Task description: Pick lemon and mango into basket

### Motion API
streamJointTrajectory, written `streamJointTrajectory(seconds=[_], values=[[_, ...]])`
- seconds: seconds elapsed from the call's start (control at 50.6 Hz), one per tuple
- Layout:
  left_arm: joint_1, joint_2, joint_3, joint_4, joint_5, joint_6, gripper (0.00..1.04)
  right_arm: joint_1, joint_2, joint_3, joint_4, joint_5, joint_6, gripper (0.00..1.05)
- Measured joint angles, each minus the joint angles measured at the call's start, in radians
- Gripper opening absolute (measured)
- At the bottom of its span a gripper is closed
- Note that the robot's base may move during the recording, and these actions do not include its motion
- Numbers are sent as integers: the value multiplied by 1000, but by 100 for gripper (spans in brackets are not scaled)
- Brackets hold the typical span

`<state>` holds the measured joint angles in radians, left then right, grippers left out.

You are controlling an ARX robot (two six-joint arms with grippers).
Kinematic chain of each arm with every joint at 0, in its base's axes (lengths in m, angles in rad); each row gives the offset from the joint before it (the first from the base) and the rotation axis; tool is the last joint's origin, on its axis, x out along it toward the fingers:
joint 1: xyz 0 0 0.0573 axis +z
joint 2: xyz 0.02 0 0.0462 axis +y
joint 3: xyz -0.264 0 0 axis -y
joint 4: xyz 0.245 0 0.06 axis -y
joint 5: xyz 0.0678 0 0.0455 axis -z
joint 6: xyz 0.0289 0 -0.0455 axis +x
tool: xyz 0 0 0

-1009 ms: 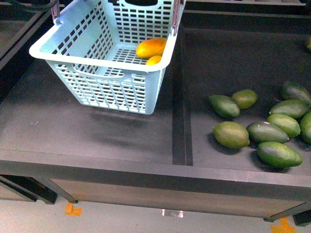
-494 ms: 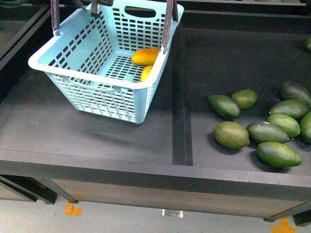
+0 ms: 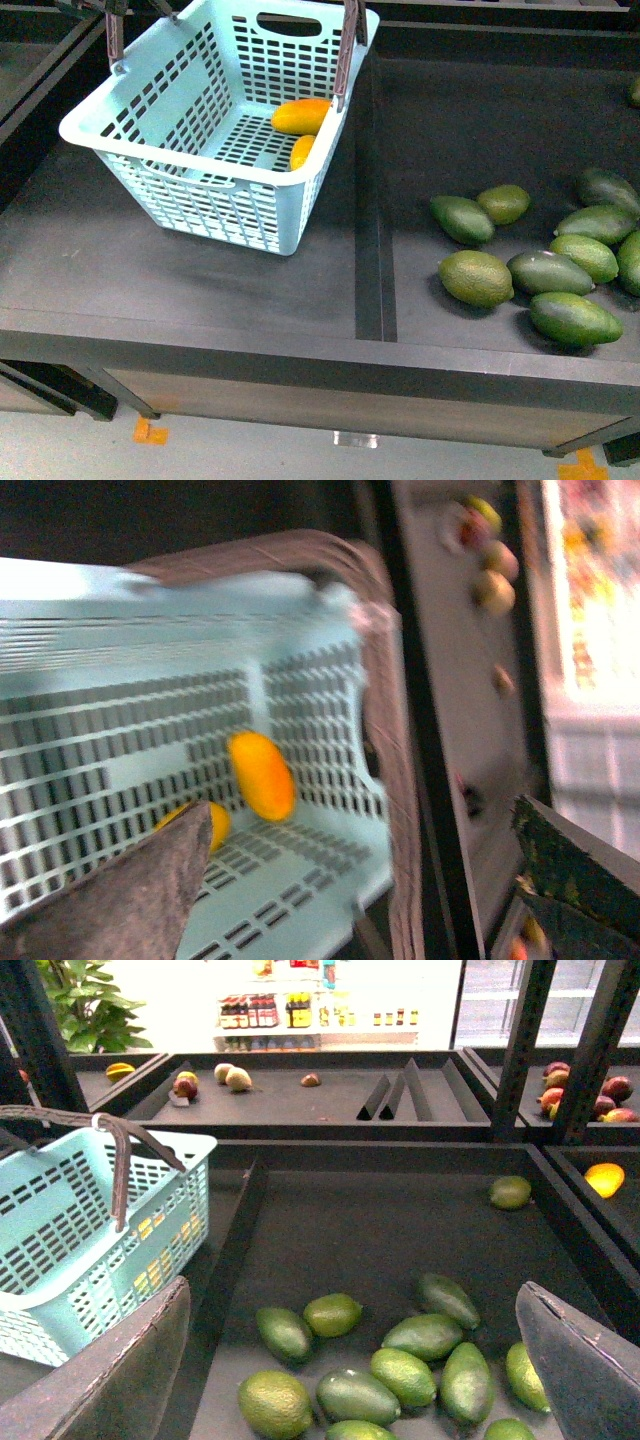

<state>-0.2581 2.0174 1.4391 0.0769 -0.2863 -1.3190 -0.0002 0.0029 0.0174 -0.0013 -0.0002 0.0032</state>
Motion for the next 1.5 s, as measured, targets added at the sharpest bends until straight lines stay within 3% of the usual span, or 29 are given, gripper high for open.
streamJointTrajectory(seconds=[0.099,0.178,0.297,0.475,0.791,0.89,1.503], values=[[23,-76,-277,477,71,473,70,0,0,0,0,1,0,96],[46,-167,-478,747,93,823,56,0,0,0,0,0,0,96],[87,-296,-668,906,112,1141,36,0,0,0,0,0,0,96],[123,-438,-912,966,161,1274,3,0,0,0,0,0,0,96],[185,-723,-1211,983,218,1304,3,0,0,0,0,0,0,96],[228,-755,-1278,1012,278,1305,3,0,0,0,0,0,0,96],[254,-1307,-1423,608,286,1308,3,0,0,0,0,0,0,96]])
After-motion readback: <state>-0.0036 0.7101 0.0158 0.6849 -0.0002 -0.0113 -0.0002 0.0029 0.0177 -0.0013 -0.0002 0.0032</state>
